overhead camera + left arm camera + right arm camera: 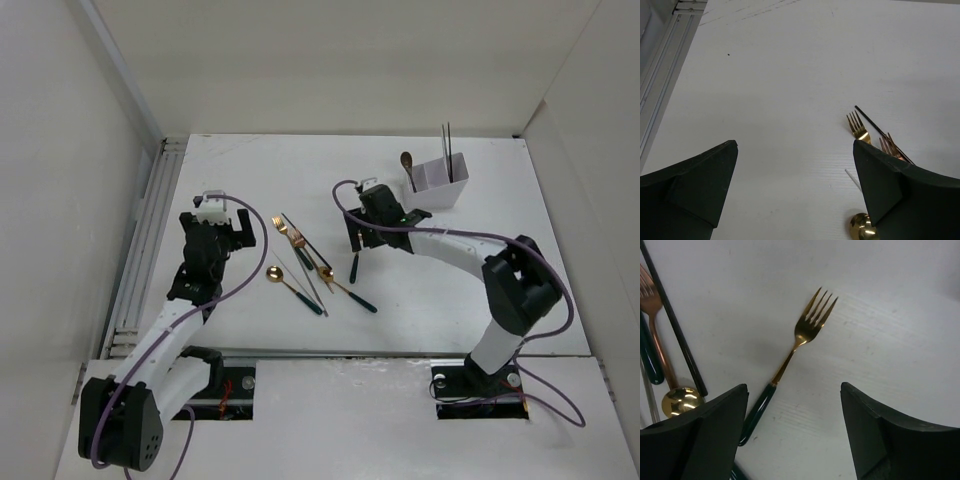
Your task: Sort the eating utensils into containers
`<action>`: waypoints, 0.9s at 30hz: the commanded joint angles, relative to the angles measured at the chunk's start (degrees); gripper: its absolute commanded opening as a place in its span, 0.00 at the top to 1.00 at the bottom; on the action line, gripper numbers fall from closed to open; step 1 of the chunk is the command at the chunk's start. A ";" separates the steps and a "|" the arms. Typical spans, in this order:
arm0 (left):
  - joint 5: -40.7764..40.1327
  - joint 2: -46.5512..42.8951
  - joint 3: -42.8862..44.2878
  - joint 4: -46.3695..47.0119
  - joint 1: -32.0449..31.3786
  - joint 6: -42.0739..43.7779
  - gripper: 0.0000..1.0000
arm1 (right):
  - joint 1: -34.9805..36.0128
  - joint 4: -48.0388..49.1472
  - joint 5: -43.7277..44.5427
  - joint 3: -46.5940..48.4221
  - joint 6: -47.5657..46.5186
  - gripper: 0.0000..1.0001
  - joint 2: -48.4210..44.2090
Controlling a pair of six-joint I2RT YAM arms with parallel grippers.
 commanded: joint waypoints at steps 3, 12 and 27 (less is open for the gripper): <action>0.68 -1.36 -0.69 5.10 -0.21 -0.18 0.00 | 2.05 -3.22 -1.96 3.63 6.13 0.24 6.12; -0.45 -2.95 -2.27 5.72 -0.21 2.37 0.00 | 2.05 -4.27 -6.44 6.18 5.61 0.43 12.99; 1.29 -2.95 -2.88 5.19 0.32 2.37 0.00 | 4.95 -7.87 -5.83 2.75 7.37 0.53 11.24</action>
